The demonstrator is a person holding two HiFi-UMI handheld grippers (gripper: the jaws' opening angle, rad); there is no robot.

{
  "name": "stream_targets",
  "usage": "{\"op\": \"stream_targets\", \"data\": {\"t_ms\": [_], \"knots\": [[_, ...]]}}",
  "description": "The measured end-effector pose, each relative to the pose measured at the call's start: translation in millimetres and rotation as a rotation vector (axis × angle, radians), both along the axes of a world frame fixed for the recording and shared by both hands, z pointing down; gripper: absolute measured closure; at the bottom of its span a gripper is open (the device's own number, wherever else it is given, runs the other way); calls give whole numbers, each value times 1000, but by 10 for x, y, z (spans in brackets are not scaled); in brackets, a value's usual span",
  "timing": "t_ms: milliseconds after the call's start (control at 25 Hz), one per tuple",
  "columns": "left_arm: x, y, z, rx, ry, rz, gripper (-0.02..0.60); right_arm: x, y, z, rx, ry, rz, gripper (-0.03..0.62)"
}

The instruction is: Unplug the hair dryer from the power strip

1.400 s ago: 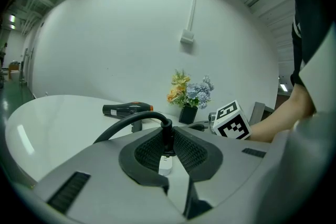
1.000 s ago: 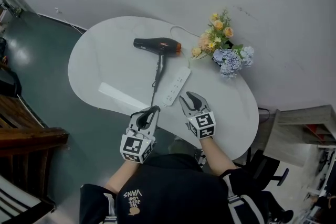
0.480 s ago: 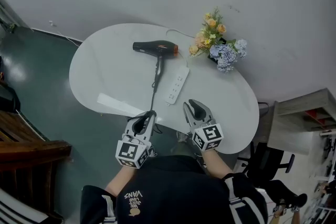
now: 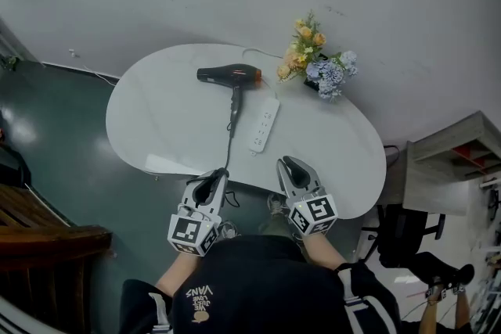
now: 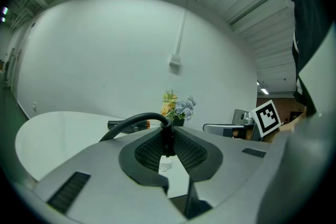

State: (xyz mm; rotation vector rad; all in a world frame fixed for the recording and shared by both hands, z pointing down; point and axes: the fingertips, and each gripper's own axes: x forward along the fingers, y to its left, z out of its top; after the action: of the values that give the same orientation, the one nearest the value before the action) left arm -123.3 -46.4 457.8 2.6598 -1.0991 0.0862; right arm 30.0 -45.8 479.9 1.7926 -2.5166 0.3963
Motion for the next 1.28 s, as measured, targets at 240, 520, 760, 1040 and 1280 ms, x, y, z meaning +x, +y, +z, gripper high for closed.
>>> {"op": "stream_targets", "data": {"t_ms": [240,520,760,1040,1280], "knots": [[-196,66,-46,29,-28,6,517,-88,241,-62,11,-4,28,526],[-427,138,-65,44,-49,-2,518,-135,509,-117,10,1,56,534],[-537,239,-59,50,-59,6,518,-210,684,-113,0,4,65,537],[-602,301,-33,48,-69,16,518,-267,808,-100,-21,22,71,545],[-618,332,-28,42,-70,24,517,-263,853,-101,-34,45,76,551]]}}
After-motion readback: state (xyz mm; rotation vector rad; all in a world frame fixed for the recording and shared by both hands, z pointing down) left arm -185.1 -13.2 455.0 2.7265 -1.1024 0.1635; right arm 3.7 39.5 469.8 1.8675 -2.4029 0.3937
